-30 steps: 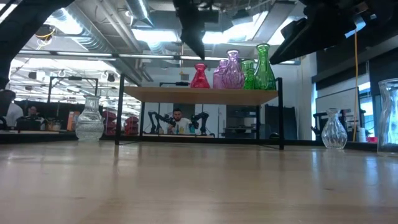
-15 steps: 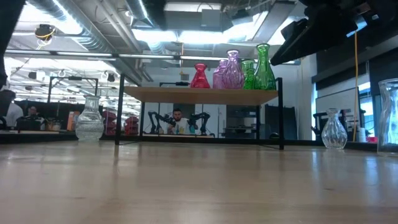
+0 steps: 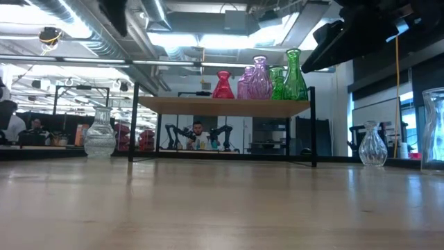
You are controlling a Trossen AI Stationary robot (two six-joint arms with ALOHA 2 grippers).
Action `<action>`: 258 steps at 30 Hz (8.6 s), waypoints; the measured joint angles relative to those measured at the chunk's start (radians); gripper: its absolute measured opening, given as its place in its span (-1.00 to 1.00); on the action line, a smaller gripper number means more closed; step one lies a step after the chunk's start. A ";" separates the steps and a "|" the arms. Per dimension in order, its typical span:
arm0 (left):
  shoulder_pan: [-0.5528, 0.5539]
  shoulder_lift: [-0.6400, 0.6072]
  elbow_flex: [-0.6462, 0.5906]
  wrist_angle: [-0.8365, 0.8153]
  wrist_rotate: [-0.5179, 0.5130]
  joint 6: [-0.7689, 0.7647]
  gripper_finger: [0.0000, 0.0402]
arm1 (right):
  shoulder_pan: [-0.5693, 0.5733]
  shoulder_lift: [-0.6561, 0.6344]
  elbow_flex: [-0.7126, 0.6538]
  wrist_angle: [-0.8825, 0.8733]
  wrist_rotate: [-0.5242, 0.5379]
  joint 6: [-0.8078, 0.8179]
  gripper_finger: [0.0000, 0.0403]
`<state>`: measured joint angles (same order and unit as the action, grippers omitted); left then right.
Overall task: Sort vases onto shelf
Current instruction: Put the left red vase on the shelf aligned with the other red vase
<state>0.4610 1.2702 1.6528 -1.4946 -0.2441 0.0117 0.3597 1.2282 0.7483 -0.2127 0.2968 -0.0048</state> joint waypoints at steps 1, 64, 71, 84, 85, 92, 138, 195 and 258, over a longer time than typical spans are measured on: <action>-0.020 -0.024 -0.032 0.002 0.020 -0.013 -0.52 | 0.000 0.000 0.000 0.000 0.003 0.000 -0.30; -1.598 0.498 -0.045 0.072 0.297 -2.201 -0.52 | 0.000 0.000 0.000 0.004 -0.023 -0.052 -0.30; -1.599 0.498 -0.098 0.074 0.331 -2.201 -0.52 | 0.000 0.000 0.000 0.004 -0.027 -0.052 -0.30; -1.598 0.498 -0.178 0.145 0.302 -2.147 -0.52 | 0.000 0.000 0.000 0.005 -0.028 -0.052 -0.30; -1.598 0.496 -0.180 0.148 0.291 -2.128 -0.53 | 0.000 0.000 0.000 0.006 -0.027 -0.052 -0.30; -1.573 0.496 -0.180 0.148 0.260 -1.989 -0.86 | 0.000 0.000 0.000 0.008 -0.028 -0.052 -0.30; -0.359 0.612 0.698 -0.074 -0.074 -0.026 -0.91 | 0.374 0.000 0.000 -0.033 0.226 0.472 -0.30; -0.121 0.760 0.688 0.150 -0.024 0.148 -0.48 | 0.373 0.001 0.000 -0.083 0.280 0.494 -0.30; -0.134 0.368 -0.224 0.954 -0.032 0.000 -0.48 | 0.373 0.000 0.000 -0.112 0.271 0.494 -0.30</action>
<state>0.3271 1.6379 1.4284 -0.5409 -0.2758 0.0118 0.7330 1.2285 0.7479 -0.3252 0.5682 0.4896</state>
